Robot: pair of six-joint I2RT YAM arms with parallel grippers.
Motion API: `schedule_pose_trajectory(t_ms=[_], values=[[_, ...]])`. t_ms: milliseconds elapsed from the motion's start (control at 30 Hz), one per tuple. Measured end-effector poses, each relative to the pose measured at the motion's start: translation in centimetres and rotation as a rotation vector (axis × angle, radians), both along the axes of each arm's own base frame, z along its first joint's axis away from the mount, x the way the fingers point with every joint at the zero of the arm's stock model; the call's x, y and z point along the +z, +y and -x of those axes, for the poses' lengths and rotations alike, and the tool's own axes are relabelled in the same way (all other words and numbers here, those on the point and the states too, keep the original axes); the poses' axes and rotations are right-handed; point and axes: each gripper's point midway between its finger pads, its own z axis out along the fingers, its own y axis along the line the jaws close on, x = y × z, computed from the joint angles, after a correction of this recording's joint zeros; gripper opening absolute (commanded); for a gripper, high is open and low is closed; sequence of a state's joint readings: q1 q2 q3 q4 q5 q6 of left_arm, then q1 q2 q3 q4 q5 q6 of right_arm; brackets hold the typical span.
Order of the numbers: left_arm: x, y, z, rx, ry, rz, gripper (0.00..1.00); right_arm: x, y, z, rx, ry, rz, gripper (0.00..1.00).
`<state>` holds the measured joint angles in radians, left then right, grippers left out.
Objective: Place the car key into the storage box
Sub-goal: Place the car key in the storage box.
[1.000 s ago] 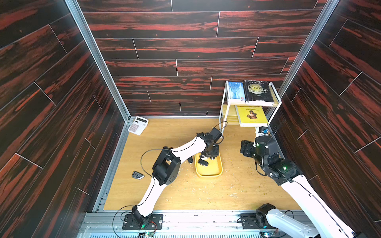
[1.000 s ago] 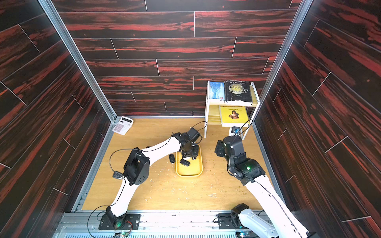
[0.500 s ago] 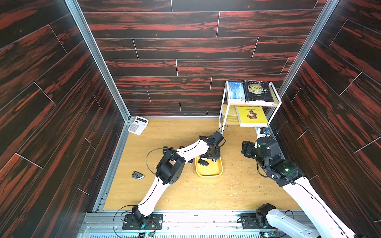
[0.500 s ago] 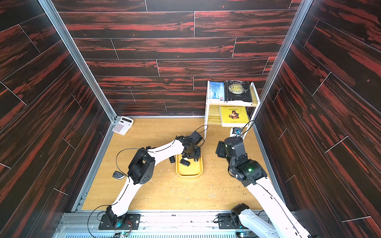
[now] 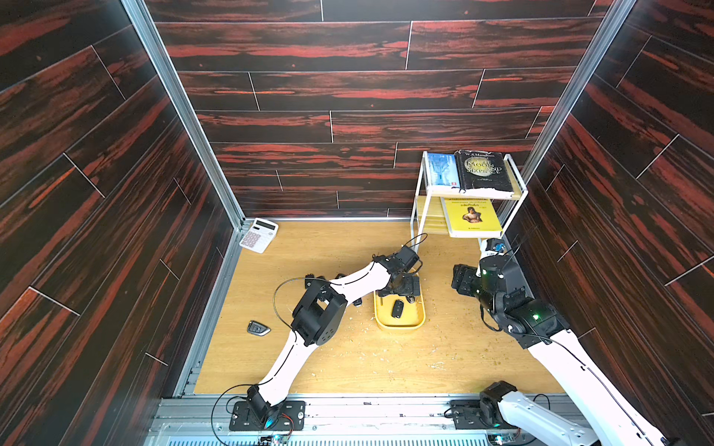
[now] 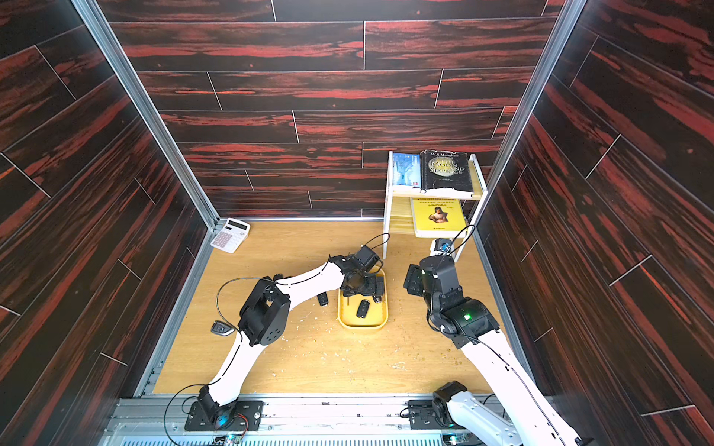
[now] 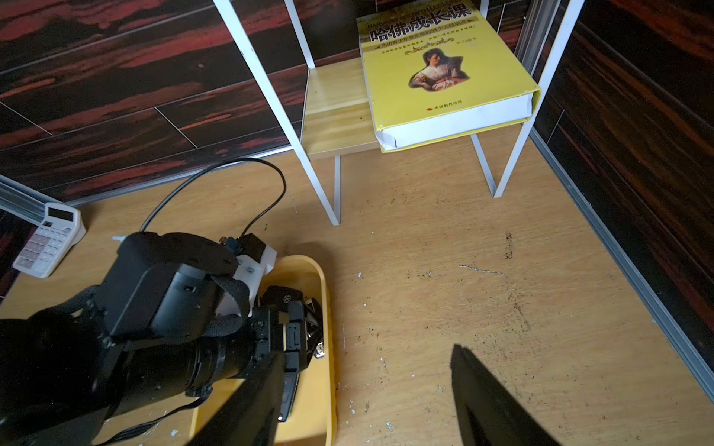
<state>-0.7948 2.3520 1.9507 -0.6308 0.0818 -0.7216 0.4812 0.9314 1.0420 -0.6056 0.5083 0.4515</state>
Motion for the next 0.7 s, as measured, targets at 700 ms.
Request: schedule_pose_trajectory(t_ms=[700], values=[[14.4, 4.5, 2.2, -0.044, -0.226, 0.037, 1.0, -0.9, 1.0, -1.3, 0.013, 0.019, -0.009, 0.83]])
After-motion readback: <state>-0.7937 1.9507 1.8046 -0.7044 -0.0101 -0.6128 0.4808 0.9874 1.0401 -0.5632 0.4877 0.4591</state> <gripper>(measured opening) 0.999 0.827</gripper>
